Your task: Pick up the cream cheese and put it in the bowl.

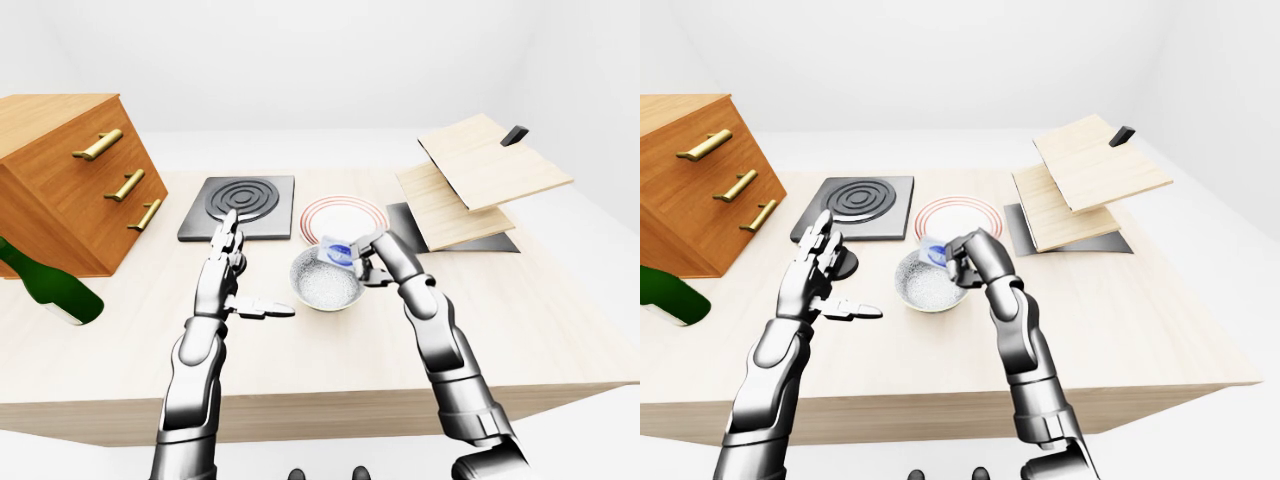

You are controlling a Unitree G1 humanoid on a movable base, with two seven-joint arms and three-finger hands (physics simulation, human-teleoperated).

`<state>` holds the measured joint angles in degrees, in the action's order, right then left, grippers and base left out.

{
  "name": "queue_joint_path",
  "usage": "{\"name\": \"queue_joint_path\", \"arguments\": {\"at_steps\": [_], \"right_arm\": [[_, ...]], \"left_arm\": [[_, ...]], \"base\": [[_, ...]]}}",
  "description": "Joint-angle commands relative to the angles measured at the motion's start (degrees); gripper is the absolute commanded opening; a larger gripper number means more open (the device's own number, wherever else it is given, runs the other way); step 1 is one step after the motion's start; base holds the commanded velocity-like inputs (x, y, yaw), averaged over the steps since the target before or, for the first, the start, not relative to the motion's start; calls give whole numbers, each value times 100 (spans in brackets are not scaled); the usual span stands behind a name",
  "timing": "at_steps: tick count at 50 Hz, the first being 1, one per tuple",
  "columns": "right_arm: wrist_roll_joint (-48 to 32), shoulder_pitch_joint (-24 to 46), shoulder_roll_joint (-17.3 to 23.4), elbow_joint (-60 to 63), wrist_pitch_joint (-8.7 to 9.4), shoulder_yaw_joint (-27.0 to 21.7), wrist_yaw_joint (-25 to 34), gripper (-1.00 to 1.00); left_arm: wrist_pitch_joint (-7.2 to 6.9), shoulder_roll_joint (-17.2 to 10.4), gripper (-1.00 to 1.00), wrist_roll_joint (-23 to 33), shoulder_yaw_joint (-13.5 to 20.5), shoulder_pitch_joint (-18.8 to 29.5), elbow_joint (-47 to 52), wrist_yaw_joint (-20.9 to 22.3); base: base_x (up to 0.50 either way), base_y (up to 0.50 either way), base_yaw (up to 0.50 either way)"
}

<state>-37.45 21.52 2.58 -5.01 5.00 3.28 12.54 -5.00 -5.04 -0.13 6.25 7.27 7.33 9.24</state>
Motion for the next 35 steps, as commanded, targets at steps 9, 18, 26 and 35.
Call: {"name": "queue_joint_path", "arguments": {"at_steps": [9,18,26,35], "right_arm": [[-696,-29,-234,-32,0,234,-28,-100],[-759,25,-294,-112,0,258,-22,-100],[-639,108,-266,-404,0,205,-147,-100],[-696,97,-302,-396,0,268,-134,-100]], "left_arm": [[0,-23,100,-71,50,-21,-68,40],[0,-30,100,-98,62,-34,-276,53],[0,-44,100,-127,77,-31,-324,51],[0,-57,100,-141,93,-16,-392,58]], "base": [[0,0,0],[0,0,0],[0,0,0],[0,0,0]]}}
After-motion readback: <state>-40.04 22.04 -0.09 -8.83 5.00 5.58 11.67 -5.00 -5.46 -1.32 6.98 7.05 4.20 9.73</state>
